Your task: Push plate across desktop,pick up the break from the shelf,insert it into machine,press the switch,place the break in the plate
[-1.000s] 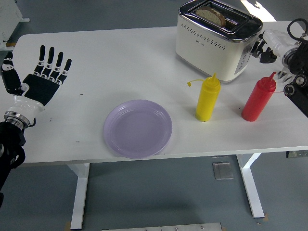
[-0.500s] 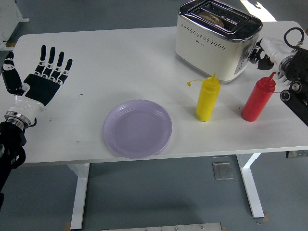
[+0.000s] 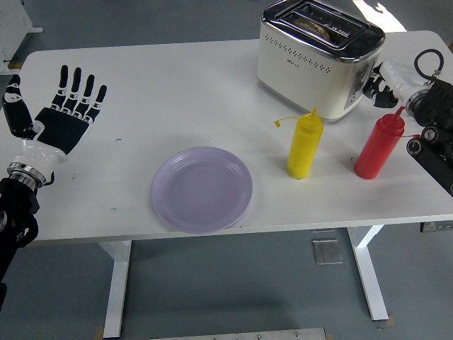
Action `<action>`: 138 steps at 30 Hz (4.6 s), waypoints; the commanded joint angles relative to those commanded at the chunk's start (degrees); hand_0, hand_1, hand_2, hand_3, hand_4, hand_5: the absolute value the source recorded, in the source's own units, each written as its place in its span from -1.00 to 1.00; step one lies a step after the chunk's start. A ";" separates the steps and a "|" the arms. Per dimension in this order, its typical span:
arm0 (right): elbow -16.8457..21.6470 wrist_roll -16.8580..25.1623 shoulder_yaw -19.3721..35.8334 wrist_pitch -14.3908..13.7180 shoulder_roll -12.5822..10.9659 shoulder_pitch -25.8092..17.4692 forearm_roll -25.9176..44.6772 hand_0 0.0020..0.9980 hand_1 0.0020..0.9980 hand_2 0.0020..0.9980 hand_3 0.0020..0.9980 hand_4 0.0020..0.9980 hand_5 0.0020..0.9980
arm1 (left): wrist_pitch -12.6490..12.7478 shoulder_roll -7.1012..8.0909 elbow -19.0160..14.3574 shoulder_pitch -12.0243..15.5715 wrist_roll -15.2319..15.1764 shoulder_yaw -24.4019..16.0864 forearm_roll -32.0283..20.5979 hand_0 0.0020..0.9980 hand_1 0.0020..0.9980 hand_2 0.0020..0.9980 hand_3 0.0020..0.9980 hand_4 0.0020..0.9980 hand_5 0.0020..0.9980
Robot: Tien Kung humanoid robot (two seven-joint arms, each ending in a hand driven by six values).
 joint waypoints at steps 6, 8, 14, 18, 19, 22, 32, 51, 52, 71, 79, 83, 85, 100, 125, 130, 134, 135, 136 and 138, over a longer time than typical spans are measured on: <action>-1.04 0.34 -0.94 -0.58 0.13 0.29 0.96 -0.40 -0.15 0.07 -0.05 -0.68 -1.00 | 0.03 0.02 0.06 -0.07 0.01 -0.03 0.09 0.62 0.51 0.42 0.46 0.61 1.00; -1.27 0.45 -1.19 -0.74 0.16 0.31 1.15 -0.40 -0.15 0.07 -0.05 -0.68 -1.00 | 0.04 0.02 0.05 -0.08 0.01 -0.07 0.12 0.62 0.51 0.42 0.46 0.61 1.00; -1.51 0.78 -1.68 -1.26 0.24 0.31 1.47 -0.40 -0.15 0.06 -0.05 -0.68 -1.00 | 0.10 0.03 0.03 -0.11 0.00 -0.10 0.21 0.62 0.51 0.42 0.46 0.61 1.00; -1.11 0.60 -1.33 -1.78 0.13 0.13 1.66 -0.40 -0.15 0.06 -0.05 -0.65 -1.00 | 0.16 0.00 0.06 -0.09 0.02 -0.10 0.29 0.62 0.52 0.41 0.46 0.61 1.00; -0.93 0.45 -1.11 -1.92 0.06 0.07 1.63 -0.40 -0.15 0.06 -0.05 -0.65 -1.00 | 0.17 -0.01 0.05 -0.08 0.03 -0.11 0.29 0.62 0.52 0.41 0.46 0.61 1.00; 0.48 -0.53 0.43 -2.55 -0.54 -0.33 1.29 -0.40 -0.15 0.06 -0.05 -0.65 -1.00 | 0.21 -0.02 -0.02 -0.04 0.05 -0.15 0.32 0.62 0.52 0.41 0.46 0.61 1.00; 10.57 -4.22 11.15 -0.59 -5.30 -2.52 -1.30 -0.40 -0.14 0.06 -0.04 -0.59 -1.00 | 0.28 -0.07 -0.20 0.20 0.07 -0.29 0.31 0.64 0.52 0.41 0.45 0.61 1.00; 19.99 0.18 10.74 1.00 -11.56 5.26 8.05 -0.36 -0.05 0.15 0.12 0.10 -1.00 | 0.29 0.09 -0.09 0.11 0.10 0.32 -0.27 0.64 0.52 0.41 0.44 0.60 1.00; 19.57 0.32 9.63 1.17 -11.42 6.34 8.27 -0.36 -0.05 0.15 0.12 0.10 -1.00 | 0.30 0.13 -0.06 0.10 0.09 0.41 -0.32 0.64 0.52 0.41 0.44 0.60 1.00; -0.62 -1.75 -11.56 9.24 -0.01 28.93 18.93 0.45 0.48 0.52 0.47 0.19 -1.00 | 0.36 1.62 0.43 -0.26 0.03 1.60 -0.97 0.64 0.52 0.42 0.45 0.61 1.00; -10.46 -1.59 -15.29 9.03 5.09 33.66 23.01 0.45 0.49 0.55 0.50 0.43 -0.79 | 0.44 2.01 0.64 -0.35 -0.04 2.42 -0.96 0.64 0.53 0.42 0.45 0.62 1.00; -15.33 -1.60 -17.10 8.25 7.69 35.12 25.39 0.45 0.49 0.55 0.50 0.43 -0.79 | 0.44 2.24 0.71 -0.25 -0.07 2.79 -0.96 0.64 0.53 0.42 0.45 0.62 1.00; -17.77 -1.68 -17.83 7.74 8.93 35.70 26.74 0.41 0.48 0.55 0.51 0.49 -0.64 | 0.43 2.32 0.74 -0.27 -0.08 3.00 -0.97 0.64 0.53 0.41 0.45 0.62 1.00; -30.56 -2.20 -22.69 4.91 15.28 37.68 33.60 0.34 0.47 0.55 0.52 0.56 -0.44 | 0.49 2.87 0.96 -0.38 -0.17 4.35 -1.03 0.63 0.51 0.38 0.42 0.60 1.00; -37.36 2.07 -34.15 -4.22 21.68 36.50 31.79 0.03 0.33 0.37 0.43 0.36 -0.36 | 0.55 3.03 1.16 -0.97 -0.33 5.40 -1.22 0.57 0.38 0.26 0.32 0.59 1.00; -37.68 2.26 -35.00 -5.18 21.88 36.19 31.12 -0.04 0.29 0.32 0.41 0.11 -0.55 | 0.59 3.03 1.21 -1.08 -0.40 5.48 -1.22 0.56 0.36 0.26 0.33 0.59 1.00; -37.81 2.39 -35.51 -5.87 21.98 35.94 30.97 -0.12 0.23 0.24 0.37 0.00 -0.65 | 0.63 3.01 1.19 -1.15 -0.44 5.57 -1.19 0.56 0.36 0.26 0.33 0.59 1.00; -37.83 2.38 -35.68 -5.91 22.00 35.86 30.96 -0.12 0.23 0.24 0.37 0.00 -0.65 | 0.64 3.01 1.18 -1.15 -0.45 5.56 -1.18 0.56 0.36 0.26 0.33 0.59 1.00; -37.84 2.38 -35.79 -5.94 22.01 35.81 30.96 -0.12 0.23 0.24 0.37 0.00 -0.65 | 0.65 3.01 1.17 -1.15 -0.46 5.56 -1.17 0.56 0.36 0.26 0.33 0.59 1.00; -37.88 2.38 -36.15 -6.00 22.08 35.63 30.81 -0.12 0.23 0.24 0.37 0.00 -0.65 | 0.66 3.01 1.16 -1.16 -0.48 5.53 -1.16 0.56 0.36 0.26 0.33 0.59 1.00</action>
